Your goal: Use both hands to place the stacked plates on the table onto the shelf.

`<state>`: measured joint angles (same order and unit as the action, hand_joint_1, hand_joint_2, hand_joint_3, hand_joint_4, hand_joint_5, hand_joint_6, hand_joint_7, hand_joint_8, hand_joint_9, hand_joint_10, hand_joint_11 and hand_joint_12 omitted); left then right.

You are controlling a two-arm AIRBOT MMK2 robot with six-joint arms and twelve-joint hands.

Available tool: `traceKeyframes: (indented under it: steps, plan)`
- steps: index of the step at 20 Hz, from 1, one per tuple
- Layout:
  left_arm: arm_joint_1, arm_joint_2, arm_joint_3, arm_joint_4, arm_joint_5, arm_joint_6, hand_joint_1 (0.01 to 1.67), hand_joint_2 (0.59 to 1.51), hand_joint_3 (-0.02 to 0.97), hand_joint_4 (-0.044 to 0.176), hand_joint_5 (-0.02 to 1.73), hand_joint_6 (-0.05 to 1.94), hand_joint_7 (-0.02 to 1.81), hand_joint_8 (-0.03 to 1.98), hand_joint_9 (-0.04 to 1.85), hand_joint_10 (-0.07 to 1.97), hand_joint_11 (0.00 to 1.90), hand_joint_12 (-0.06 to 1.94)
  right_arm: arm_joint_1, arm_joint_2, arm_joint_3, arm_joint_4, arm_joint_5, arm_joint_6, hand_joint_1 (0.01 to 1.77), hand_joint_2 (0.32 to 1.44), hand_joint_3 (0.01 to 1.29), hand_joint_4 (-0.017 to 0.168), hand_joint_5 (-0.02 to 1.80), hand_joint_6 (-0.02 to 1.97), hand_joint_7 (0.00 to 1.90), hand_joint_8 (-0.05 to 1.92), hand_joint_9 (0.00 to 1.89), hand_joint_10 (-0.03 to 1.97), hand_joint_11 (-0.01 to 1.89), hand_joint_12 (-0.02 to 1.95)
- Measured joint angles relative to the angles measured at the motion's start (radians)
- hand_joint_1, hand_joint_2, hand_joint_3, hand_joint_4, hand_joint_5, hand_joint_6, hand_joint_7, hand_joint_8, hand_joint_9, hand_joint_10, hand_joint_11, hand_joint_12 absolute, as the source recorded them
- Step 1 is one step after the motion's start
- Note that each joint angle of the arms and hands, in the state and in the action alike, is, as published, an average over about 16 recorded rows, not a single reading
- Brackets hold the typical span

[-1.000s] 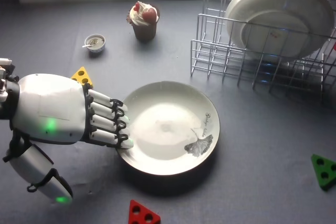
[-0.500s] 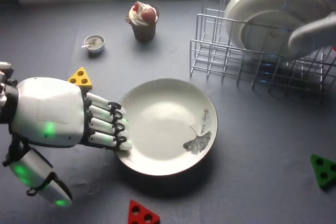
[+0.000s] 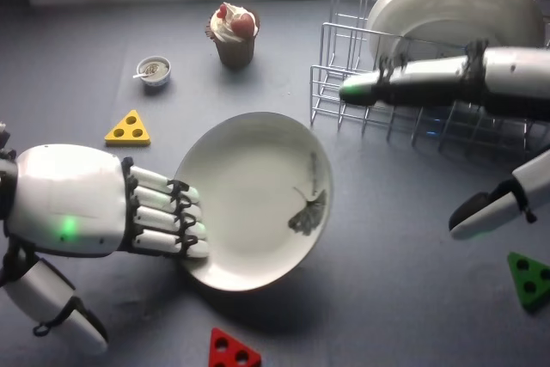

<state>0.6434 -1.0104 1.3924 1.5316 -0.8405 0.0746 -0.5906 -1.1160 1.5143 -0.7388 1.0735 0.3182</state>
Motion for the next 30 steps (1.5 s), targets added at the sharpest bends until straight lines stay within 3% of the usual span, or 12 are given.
traceKeyframes:
  steps: [7, 20, 30]
  plan:
    - [0.037, 0.000, 0.011, -0.018, -0.014, 0.001, 0.03, 1.045, 0.001, -0.011, 0.17, -0.03, 0.19, -0.01, 0.19, -0.01, 0.17, -0.01, 0.004, -0.013, -0.041, -0.059, -0.106, -0.154, 1.06, 0.89, 0.01, -0.007, 0.16, 0.01, 0.14, 0.01, 0.17, -0.01, 0.24, 0.01]
    - [0.049, 0.001, 0.015, -0.028, -0.022, 0.001, 0.03, 1.034, 0.003, -0.011, 0.16, -0.04, 0.19, -0.01, 0.20, -0.01, 0.18, -0.01, 0.148, -0.041, -0.165, -0.234, -0.417, -0.542, 1.14, 0.91, 0.01, 0.000, 0.21, 0.01, 0.18, 0.00, 0.19, -0.01, 0.25, 0.01]
    - [0.051, 0.001, 0.014, -0.030, -0.023, 0.000, 0.03, 1.031, 0.002, -0.011, 0.16, -0.04, 0.19, -0.01, 0.20, -0.01, 0.18, -0.01, 0.210, -0.071, -0.273, -0.286, -0.567, -0.595, 1.18, 0.91, 0.01, 0.005, 0.23, 0.01, 0.21, 0.00, 0.21, -0.01, 0.26, 0.01]
